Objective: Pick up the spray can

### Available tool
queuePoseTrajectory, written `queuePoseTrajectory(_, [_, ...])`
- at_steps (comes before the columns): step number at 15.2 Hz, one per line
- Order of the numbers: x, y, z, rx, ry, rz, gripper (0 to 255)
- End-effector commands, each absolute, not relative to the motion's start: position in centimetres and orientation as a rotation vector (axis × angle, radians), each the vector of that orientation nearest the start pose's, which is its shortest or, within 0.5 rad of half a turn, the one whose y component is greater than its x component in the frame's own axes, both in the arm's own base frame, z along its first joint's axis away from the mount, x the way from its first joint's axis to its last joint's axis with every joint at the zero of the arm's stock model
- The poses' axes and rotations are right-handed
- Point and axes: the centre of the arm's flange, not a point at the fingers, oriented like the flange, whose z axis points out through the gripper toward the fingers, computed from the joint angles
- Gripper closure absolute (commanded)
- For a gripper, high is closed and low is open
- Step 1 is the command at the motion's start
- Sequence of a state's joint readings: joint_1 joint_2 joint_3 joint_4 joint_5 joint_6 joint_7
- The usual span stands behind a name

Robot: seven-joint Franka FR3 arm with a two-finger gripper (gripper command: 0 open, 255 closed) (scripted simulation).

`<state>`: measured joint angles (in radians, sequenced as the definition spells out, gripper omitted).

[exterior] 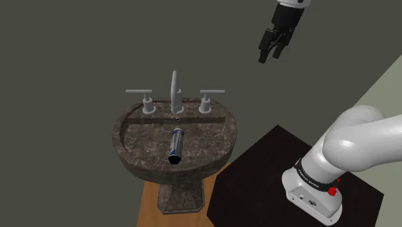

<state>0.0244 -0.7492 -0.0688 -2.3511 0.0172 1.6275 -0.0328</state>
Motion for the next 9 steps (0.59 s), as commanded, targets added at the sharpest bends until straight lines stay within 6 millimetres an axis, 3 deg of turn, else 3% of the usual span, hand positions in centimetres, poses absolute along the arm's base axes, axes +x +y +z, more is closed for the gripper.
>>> queuePoseTrajectory(1, [32.2, -1.9, 58.6, -3.078, -0.008, -0.04, 0])
queuePoseTrajectory(9, [33.8, 3.6, 49.9, -3.054, 0.139, -0.066, 0])
